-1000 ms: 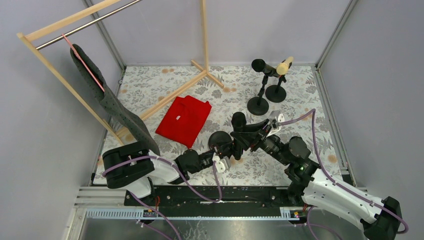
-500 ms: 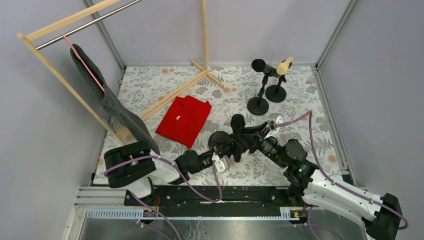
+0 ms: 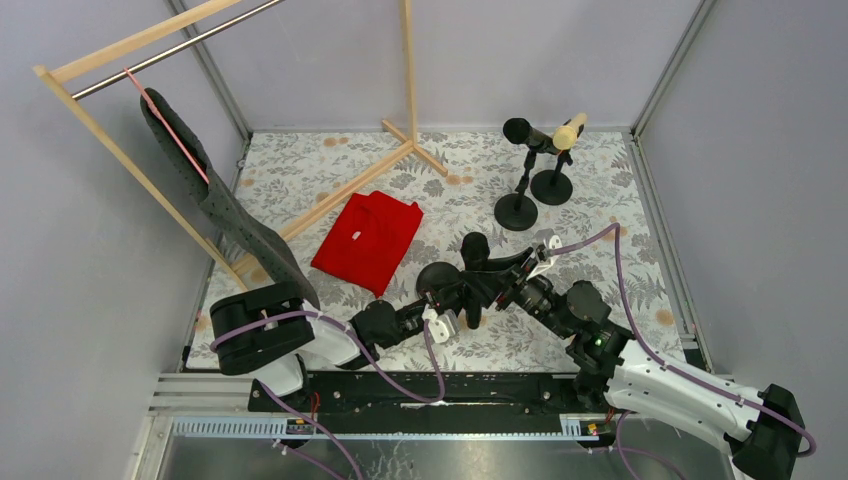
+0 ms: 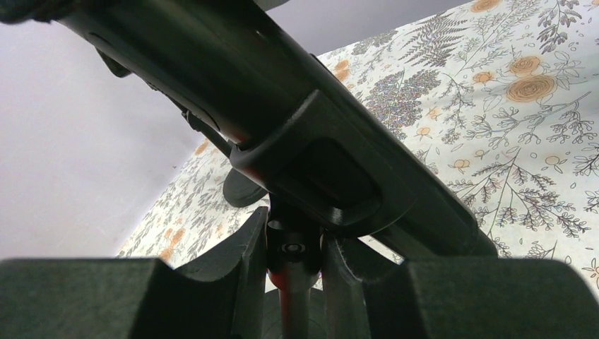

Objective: Attach the microphones to the stand

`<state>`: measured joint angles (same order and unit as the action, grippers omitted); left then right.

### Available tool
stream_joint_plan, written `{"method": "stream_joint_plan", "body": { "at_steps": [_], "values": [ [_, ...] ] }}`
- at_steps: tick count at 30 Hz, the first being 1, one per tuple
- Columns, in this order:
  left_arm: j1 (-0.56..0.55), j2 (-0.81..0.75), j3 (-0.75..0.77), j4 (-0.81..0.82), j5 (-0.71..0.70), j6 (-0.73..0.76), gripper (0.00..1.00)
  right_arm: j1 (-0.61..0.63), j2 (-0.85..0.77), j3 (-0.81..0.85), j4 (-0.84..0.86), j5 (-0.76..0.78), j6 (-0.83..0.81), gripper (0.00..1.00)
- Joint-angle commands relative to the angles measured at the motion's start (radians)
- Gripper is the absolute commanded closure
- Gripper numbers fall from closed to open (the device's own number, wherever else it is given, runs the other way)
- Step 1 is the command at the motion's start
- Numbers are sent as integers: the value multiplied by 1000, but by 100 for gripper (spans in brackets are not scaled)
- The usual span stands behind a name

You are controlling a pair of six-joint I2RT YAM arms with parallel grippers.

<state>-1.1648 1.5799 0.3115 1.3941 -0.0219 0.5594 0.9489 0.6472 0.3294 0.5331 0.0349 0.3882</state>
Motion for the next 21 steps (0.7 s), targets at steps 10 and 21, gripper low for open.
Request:
{"method": "stream_joint_plan", "body": {
  "at_steps": [10, 21],
  "values": [
    [30, 9, 12, 112, -181, -36, 100, 57, 73, -107, -426, -117, 143, 100],
    [30, 13, 13, 118, -180, -36, 100, 57, 64, -77, -434, -102, 123, 100]
  ]
}}
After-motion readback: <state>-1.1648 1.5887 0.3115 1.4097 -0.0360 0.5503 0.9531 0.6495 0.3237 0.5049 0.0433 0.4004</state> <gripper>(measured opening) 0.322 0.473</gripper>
